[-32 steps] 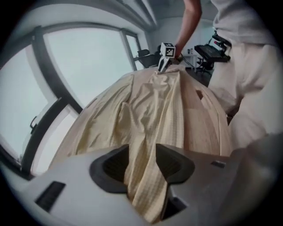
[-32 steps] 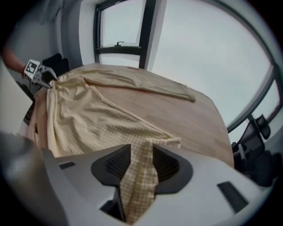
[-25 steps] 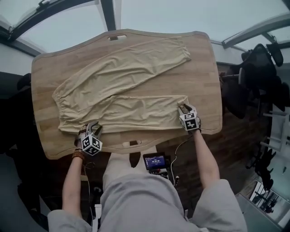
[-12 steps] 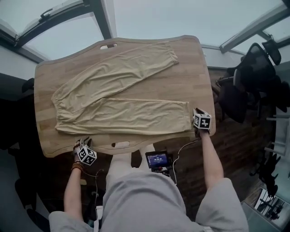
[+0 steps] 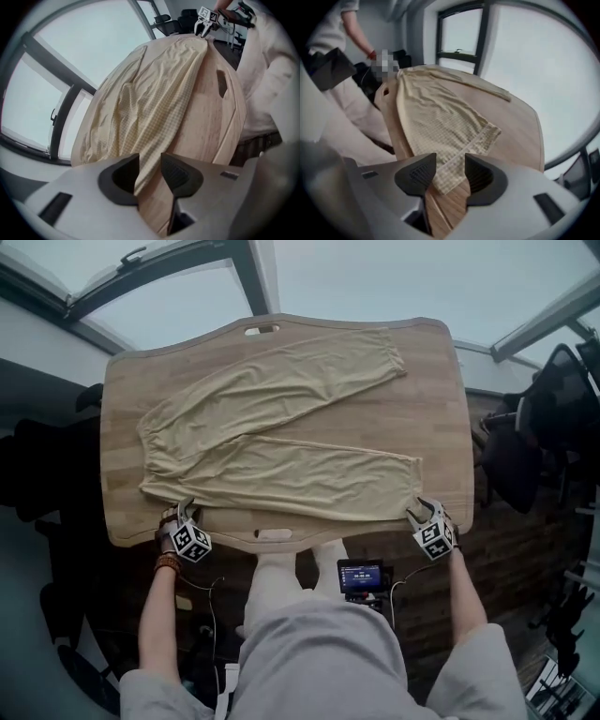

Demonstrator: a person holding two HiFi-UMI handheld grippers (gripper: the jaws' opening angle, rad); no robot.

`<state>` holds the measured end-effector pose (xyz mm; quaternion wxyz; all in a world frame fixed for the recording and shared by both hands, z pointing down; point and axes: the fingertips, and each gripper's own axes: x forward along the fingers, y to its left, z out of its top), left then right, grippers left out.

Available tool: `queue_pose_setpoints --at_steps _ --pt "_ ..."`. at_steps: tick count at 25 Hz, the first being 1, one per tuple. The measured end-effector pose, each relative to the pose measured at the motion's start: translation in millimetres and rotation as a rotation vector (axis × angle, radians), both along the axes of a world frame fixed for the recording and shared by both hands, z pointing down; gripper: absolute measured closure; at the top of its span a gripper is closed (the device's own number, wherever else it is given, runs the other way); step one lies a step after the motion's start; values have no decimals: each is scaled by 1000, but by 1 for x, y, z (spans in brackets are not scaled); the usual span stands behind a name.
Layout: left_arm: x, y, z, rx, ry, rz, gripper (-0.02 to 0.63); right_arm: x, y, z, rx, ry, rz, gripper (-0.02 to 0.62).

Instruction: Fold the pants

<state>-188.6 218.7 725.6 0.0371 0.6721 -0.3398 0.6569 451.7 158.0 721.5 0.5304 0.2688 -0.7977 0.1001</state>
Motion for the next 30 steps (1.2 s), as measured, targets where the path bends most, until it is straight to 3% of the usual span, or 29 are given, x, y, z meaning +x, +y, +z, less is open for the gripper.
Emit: queue_pose_setpoints --at_steps 2,6,9,12,14,20,23,27,30 --pt "-25 -9 -1 -12 -50 41 466 -2 5 6 -5 79 -135 400" --pt "-74 2 19 -155 -155 115 454 -1 17 17 -56 175 -295 405" --pt "-91 -3 20 -148 -144 88 445 -2 16 20 -87 198 -363 420" --pt "-98 -24 -1 -53 -39 21 433 7 14 12 -93 205 -359 417" --pt "-120 -28 -12 -22 -11 -6 431 10 10 4 -86 211 -331 417" --pt "-191 -7 -9 -113 -92 79 431 -9 14 9 -144 210 -339 417" --pt "-217 -12 -2 -114 -50 -36 431 -17 23 22 -187 235 -363 417" --pt "-230 -25 5 -117 150 -287 428 -19 17 26 -237 208 -268 420" --pt "-227 -25 14 -130 200 -329 441 -22 19 30 -254 203 -242 436"
